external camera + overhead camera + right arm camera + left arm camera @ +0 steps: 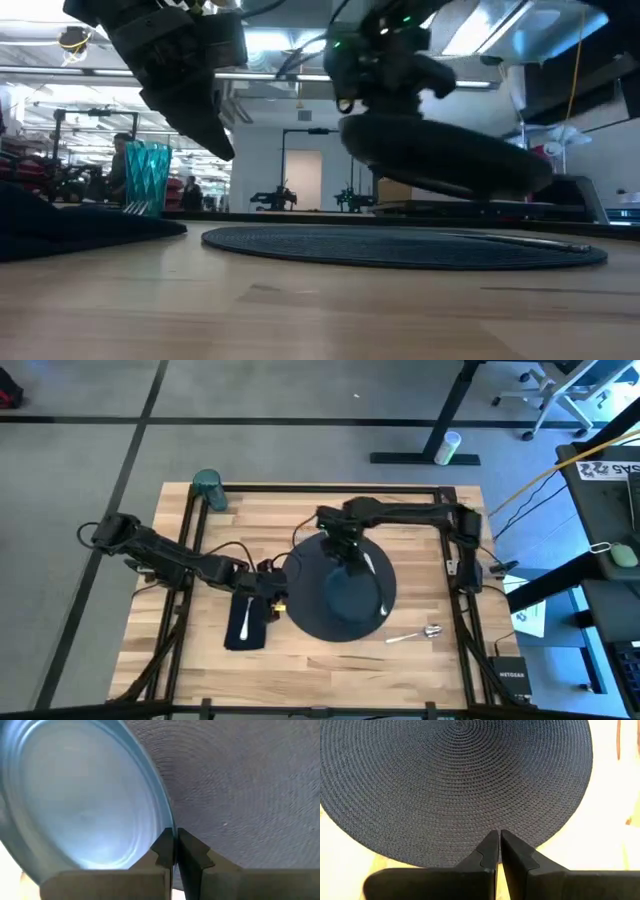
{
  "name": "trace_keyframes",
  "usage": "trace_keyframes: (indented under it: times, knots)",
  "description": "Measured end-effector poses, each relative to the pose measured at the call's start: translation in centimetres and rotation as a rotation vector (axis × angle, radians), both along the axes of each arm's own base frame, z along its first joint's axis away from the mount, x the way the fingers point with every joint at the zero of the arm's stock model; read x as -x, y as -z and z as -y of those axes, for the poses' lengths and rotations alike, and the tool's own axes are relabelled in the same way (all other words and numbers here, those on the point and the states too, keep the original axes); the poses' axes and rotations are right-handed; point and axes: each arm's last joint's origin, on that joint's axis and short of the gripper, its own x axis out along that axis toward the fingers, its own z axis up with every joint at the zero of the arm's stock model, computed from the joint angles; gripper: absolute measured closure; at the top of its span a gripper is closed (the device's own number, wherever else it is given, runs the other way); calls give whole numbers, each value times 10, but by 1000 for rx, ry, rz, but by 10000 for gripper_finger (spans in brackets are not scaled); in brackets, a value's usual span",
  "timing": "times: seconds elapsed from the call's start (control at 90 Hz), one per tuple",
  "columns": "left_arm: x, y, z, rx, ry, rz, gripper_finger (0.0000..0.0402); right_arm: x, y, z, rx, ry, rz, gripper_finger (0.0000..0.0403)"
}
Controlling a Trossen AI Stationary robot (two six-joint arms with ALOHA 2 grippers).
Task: Set table place
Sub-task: Put the dark green plate to the left of the silver table knife on the black tablemat
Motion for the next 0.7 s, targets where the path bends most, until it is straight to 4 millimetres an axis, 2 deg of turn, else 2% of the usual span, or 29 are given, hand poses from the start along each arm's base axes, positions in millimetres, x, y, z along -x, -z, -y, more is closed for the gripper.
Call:
trace_keyframes:
  times: [0.111,0.289,0.522,0.7]
  knots:
    - [0,0,0,-5,5,-1,401,-13,0,11,3,-11,10,403]
    - [0,0,-2,-11,6,-5,401,-25,4,18,5,-22,9,403]
    - [-1,0,-6,-19,-2,-8,401,-31,19,18,-5,-38,-24,403]
    - [-1,0,-6,-25,7,-8,401,-35,20,19,6,-38,16,397]
